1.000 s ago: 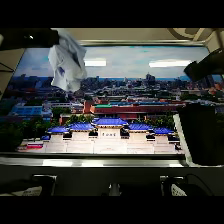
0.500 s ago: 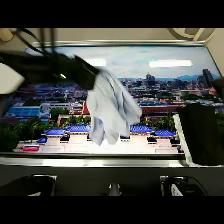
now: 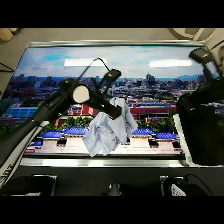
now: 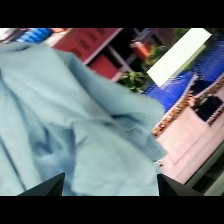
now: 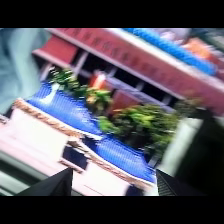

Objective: Fold the shirts.

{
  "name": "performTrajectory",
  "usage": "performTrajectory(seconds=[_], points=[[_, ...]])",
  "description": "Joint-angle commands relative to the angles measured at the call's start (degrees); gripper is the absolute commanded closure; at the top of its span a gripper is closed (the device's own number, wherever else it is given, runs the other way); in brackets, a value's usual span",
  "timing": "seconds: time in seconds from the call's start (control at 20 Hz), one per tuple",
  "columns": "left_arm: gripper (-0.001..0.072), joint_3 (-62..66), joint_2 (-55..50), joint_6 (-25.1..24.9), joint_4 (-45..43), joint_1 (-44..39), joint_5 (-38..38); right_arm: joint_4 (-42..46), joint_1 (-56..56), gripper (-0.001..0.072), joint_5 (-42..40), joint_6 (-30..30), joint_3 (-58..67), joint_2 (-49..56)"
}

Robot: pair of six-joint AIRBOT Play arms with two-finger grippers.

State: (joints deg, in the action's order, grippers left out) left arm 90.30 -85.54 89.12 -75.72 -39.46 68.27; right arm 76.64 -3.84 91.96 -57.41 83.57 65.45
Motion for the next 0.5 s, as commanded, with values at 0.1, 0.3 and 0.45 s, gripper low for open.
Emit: performTrajectory(seconds=[0.1,0.3,0.45], points=[[-0.0013,-1.22,2.29,-0.26,-2.10,13.55,18.34,-14.45,2.56,0.0153,-4.24,5.07,-11.63,13.44],[-0.0013,-16.26,3.30,-2.16,-0.76,15.43,17.49,-14.47,8.70,0.0022,-6.01,8.31,-13.77,20.72],[-0.0013,-24.76,3.13,-2.89,-0.83,15.63,11.47,-14.64,10.51,0.0026,-10.34,8.41,-13.77,23.06]])
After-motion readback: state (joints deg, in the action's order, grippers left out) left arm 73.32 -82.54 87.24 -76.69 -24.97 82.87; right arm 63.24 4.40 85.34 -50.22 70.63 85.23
